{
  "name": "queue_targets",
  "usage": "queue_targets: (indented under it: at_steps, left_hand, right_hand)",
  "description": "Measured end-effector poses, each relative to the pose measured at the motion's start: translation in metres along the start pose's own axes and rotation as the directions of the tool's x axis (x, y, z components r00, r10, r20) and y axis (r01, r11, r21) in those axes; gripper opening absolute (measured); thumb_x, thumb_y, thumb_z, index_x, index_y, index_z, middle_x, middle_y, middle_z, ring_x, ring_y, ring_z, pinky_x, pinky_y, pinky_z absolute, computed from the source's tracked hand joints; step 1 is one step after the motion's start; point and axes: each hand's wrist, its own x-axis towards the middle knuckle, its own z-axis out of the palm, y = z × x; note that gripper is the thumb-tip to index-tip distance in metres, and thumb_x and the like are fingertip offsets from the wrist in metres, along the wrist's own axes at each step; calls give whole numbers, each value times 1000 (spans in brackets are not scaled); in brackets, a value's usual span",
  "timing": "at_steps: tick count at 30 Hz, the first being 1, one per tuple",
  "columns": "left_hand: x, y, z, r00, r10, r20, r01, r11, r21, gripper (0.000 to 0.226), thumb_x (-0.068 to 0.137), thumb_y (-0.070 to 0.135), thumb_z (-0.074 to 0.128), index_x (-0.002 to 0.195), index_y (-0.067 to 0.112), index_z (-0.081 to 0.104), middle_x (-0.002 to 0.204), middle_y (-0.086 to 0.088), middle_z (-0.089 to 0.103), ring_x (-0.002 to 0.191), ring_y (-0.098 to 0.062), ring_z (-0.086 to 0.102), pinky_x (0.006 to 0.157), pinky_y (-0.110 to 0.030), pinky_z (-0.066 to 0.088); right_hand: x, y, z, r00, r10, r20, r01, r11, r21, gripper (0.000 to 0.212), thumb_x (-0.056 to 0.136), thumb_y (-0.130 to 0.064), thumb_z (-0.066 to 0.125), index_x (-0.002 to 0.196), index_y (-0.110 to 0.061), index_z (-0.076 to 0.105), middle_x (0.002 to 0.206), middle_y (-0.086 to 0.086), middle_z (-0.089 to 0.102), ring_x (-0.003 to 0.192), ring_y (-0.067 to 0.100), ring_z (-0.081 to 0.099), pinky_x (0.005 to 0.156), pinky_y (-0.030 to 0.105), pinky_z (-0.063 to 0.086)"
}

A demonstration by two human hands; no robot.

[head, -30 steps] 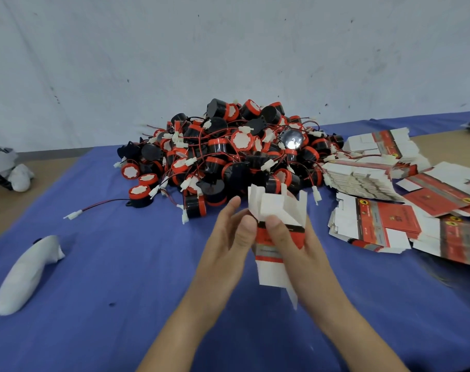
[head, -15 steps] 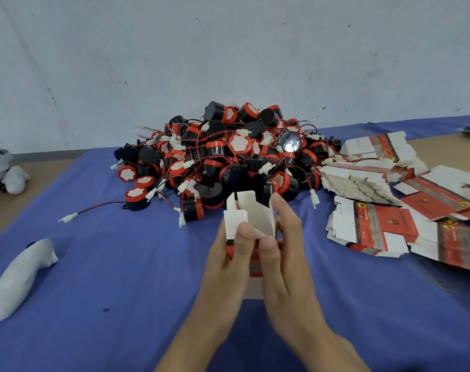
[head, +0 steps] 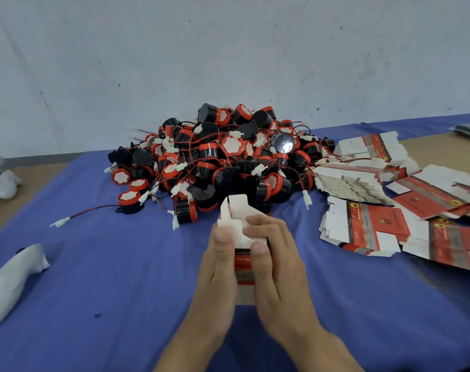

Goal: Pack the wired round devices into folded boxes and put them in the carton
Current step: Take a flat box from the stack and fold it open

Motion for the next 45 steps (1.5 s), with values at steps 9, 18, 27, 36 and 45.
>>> queue_targets:
  at_steps: [9,18,27,36,45]
  left_hand:
    - [8,15,-11,995,-12,101,13,1000,-8,51,87,55,54,132,32,55,123,-1,68,110,-21,68,86,-33,58]
    - [8,3,-22,989,-40,142,41,999,-6,29,82,17,49,111,15,50,88,0,65,79,-12,63,66,-27,56]
    - [5,6,-16,989,-13,150,11,1000,11,20,82,5,41,100,12,46,73,-2,56,66,-17,52,52,-25,47]
    - [5,6,-13,976,-108,188,129,986,-103,49,90,56,50,127,27,62,115,-1,71,102,-16,69,70,-26,56]
    - [12,14,-11,885,-371,281,443,858,-260,57,94,53,44,134,15,61,123,-13,70,108,-21,68,78,-30,59]
  right_hand:
    - [7,-7,-9,997,40,72,-49,991,125,22,98,-47,48,106,-31,61,143,-12,43,143,8,38,99,18,45]
    - [3,-12,-8,996,-12,89,8,999,49,34,89,-32,47,122,-42,45,125,-23,52,123,20,53,93,37,52]
    - [4,-13,-9,990,-122,73,127,990,-67,41,82,-22,43,120,-33,49,118,-26,52,111,14,52,90,23,46]
    - [4,-10,-9,996,-84,-31,82,995,-58,39,80,-24,44,116,-36,51,108,-25,55,105,13,54,83,24,48]
    - [5,-6,-12,992,-112,-50,106,987,-119,32,83,-26,48,114,-32,50,110,-24,54,106,14,54,84,22,46]
